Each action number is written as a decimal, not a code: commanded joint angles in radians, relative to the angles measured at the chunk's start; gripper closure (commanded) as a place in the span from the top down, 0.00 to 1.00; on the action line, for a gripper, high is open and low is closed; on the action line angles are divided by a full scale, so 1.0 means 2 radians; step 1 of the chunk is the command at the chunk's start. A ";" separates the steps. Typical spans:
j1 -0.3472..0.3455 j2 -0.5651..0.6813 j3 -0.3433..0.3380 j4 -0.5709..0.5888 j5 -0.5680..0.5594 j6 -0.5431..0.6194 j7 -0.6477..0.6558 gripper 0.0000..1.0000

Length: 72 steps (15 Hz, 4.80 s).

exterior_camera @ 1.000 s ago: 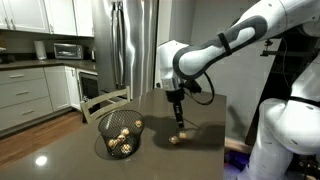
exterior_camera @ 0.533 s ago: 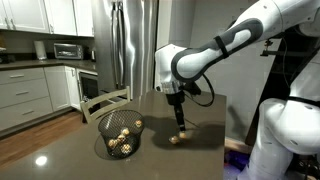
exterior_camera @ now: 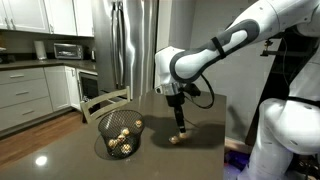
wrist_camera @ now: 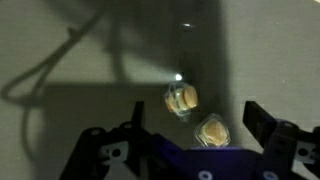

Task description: Pick up the all candy from the table and put them in the black basket.

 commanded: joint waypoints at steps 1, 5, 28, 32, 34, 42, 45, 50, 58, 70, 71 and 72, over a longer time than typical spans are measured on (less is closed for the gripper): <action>-0.002 0.003 -0.005 -0.004 0.023 -0.001 -0.022 1.00; -0.002 0.002 -0.003 -0.014 0.024 0.003 -0.021 1.00; -0.002 -0.008 -0.005 -0.055 0.020 0.072 -0.033 0.53; -0.001 -0.008 -0.005 -0.060 0.020 0.080 -0.033 0.27; -0.002 -0.009 -0.005 -0.060 0.020 0.080 -0.033 0.14; -0.004 -0.016 -0.007 -0.047 0.015 0.053 -0.027 0.08; -0.005 -0.018 -0.006 -0.037 0.008 0.033 -0.022 0.08; -0.005 -0.022 -0.001 -0.007 -0.013 -0.006 -0.018 0.08; 0.003 -0.017 0.013 0.045 -0.032 -0.017 -0.017 0.08; 0.023 -0.037 0.032 0.070 -0.021 0.051 -0.027 0.08; 0.025 -0.040 0.031 0.067 -0.019 0.065 -0.029 0.08; 0.027 -0.043 0.030 0.065 -0.016 0.080 -0.031 0.08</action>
